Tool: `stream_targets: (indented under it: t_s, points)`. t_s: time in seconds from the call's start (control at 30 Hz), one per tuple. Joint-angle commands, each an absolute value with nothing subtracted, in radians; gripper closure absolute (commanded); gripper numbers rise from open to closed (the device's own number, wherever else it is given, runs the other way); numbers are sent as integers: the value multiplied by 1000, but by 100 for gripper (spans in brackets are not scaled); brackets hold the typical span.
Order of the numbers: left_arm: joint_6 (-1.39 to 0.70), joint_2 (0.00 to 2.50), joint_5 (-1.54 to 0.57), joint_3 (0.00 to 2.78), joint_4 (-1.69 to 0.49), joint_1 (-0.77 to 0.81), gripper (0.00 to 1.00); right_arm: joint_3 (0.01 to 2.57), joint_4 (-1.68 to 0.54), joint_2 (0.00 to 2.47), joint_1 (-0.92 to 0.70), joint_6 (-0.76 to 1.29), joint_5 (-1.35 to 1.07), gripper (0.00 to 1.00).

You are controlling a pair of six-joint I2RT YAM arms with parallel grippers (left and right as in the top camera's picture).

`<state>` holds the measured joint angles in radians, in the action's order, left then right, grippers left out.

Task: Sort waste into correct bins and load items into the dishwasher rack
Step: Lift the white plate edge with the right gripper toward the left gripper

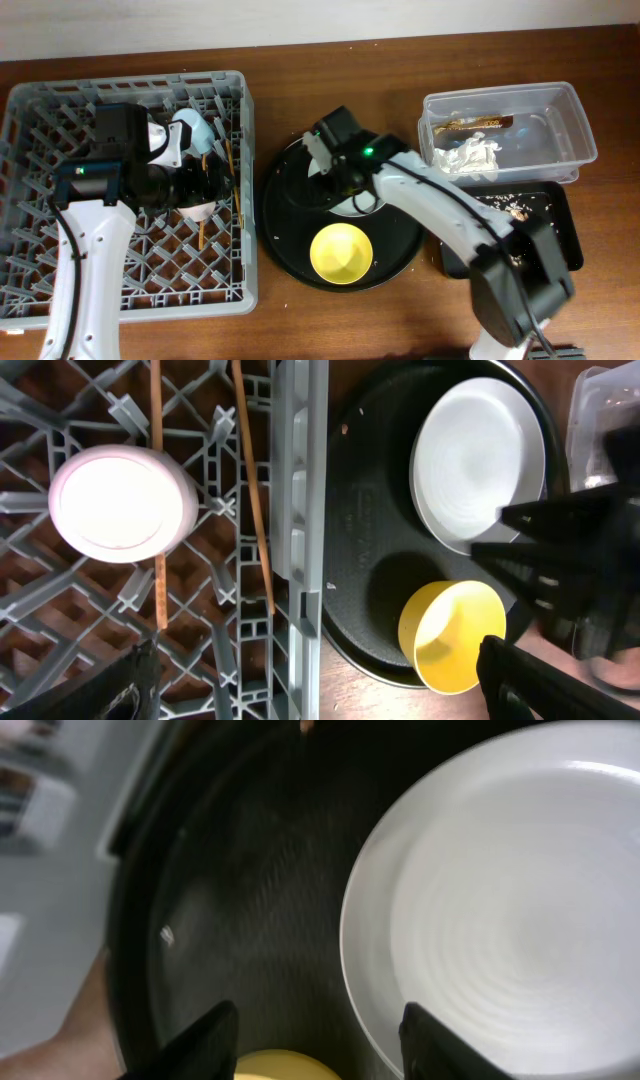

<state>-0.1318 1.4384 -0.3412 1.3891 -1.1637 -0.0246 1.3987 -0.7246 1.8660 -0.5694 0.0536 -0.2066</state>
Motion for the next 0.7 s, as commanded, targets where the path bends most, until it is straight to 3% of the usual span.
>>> stream_targets:
  t_s: [0.0,0.17,0.3,0.43,0.6,0.63,0.67]
  points:
    - [-126,1430,-352,1386,-1165,-21,0,1397,-626,1982,-609,61,-176,48]
    - [-115,1430,-325,1386,-1176,-21,0,1441,-664,1966,-567,113,-15,51]
    - [-115,1430,-325,1386,-1180,-21,0,1428,-801,1937,-379,200,39,51]
    - [-115,1430,-325,1386,-1184,-21,1,1353,-735,1938,-285,200,39,51]
    - [-115,1430,-325,1386,-1184,-21,1,1199,-561,1938,-279,200,39,53]
    - [-115,1430,-325,1386,-1183,-21,1,1196,-559,1938,-279,200,39,60]
    - [-115,1430,-325,1386,-1182,-21,1,1203,-562,1934,-279,200,38,92]
